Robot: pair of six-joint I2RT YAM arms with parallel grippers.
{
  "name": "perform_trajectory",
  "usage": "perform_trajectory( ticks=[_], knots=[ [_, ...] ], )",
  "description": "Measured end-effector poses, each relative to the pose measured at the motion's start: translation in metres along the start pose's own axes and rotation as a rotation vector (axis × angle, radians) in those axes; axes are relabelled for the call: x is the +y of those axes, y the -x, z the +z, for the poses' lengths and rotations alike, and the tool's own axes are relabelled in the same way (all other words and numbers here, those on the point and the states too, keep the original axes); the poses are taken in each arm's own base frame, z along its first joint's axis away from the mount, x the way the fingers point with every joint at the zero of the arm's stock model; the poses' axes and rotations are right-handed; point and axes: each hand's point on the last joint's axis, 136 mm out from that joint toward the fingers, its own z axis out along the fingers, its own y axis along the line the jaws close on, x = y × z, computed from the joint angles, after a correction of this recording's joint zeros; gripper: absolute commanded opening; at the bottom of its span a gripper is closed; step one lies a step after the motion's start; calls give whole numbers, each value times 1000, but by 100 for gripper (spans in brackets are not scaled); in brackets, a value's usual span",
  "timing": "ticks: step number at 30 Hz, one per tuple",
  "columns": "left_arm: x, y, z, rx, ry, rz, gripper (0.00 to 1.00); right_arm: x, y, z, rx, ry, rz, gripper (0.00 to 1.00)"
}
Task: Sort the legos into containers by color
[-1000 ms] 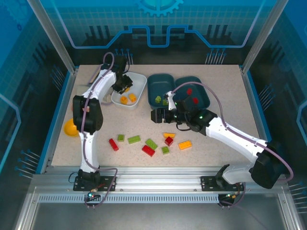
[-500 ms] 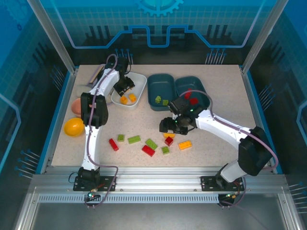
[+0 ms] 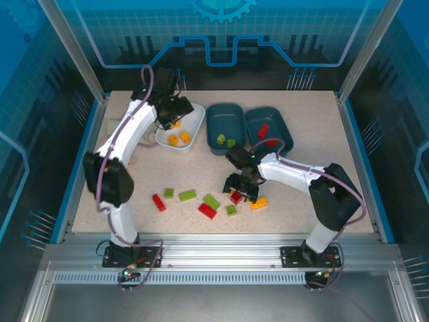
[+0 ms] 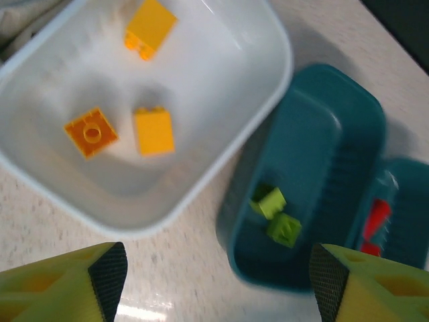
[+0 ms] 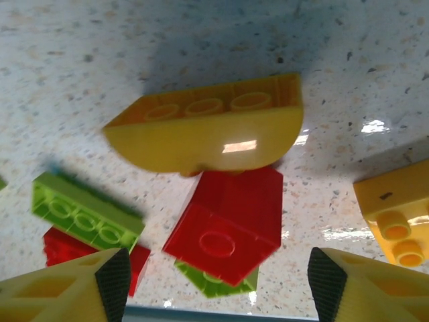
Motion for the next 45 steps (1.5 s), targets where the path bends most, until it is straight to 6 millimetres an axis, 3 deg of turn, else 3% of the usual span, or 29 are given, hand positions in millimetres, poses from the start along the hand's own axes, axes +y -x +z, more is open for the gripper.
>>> perform_trajectory(
  ticks=[2,5,17,22,27,29,32,35,38,41,45],
  knots=[
    [-1,-21,-22,-2,-55,22,78,-2,1,6,4,-18,32,67],
    [9,-54,-40,20,-120,33,78,-1,4,9,-5,-17,58,61],
    [87,-176,-63,200,-292,-36,78,1,11,22,-10,-37,76,22],
    [122,-215,-62,261,-301,-81,78,2,17,4,-58,-59,18,21],
    [121,-223,-62,279,-332,-101,78,15,36,-69,-227,9,-91,21],
    [115,-222,-59,281,-343,-99,78,16,56,-102,-307,47,-94,21],
    [108,-221,-48,295,-331,-104,78,-1,104,-131,-403,44,-46,22],
    [97,-219,-42,303,-327,-99,78,-20,150,-134,-430,-7,-10,22],
    [82,-212,-42,293,-341,-86,78,-26,189,-123,-412,-47,-13,22],
    [70,-206,-46,272,-362,-76,78,-31,215,-105,-373,-72,-23,22],
    [68,-202,-48,252,-360,-72,77,-44,231,-82,-305,-97,-25,24]
  ],
)
